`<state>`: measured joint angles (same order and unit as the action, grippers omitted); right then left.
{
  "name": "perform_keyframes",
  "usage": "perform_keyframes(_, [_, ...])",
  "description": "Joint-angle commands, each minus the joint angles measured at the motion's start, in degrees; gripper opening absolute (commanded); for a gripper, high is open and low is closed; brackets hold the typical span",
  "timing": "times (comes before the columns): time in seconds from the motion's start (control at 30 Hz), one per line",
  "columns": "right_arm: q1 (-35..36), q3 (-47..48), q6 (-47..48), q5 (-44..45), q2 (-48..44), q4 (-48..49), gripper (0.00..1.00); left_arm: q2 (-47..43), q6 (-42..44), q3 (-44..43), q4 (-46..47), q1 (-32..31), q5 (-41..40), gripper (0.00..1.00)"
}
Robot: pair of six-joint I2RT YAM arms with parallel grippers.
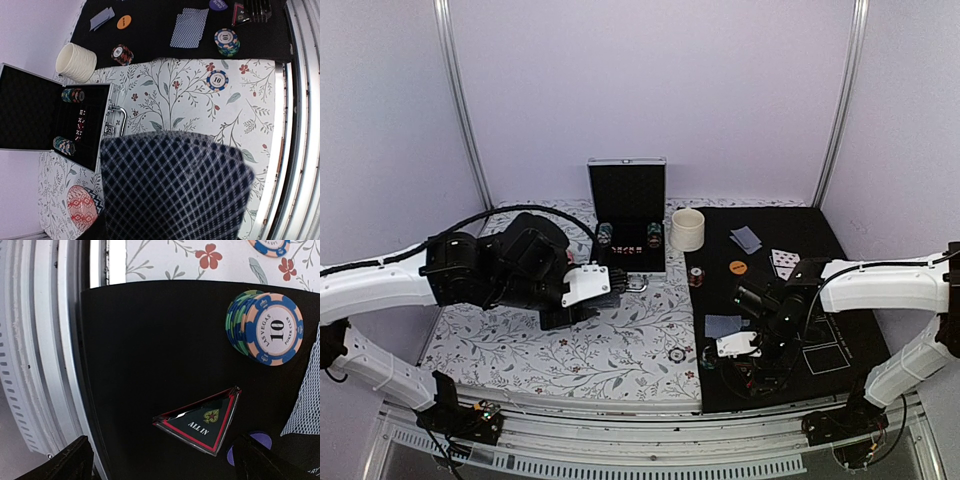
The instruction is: Distribute texas hold em gaming equipment
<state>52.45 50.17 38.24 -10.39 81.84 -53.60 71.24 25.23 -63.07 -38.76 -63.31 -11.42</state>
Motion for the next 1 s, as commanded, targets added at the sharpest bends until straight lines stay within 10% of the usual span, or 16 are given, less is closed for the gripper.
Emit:
perform_keyframes(0.0, [-0.24, -1.68, -0.14, 2.85, 2.03, 4.71, 0.99, -1.42, 0.70, 0.82, 0.71, 0.87, 0.17, 0.43])
perform_keyframes(0.97, [-4.29, -1.54, -1.53, 3.32, 8.84, 6.74, 0.96, -2.50, 1.22, 1.44, 0.44, 0.89, 0.67, 0.43])
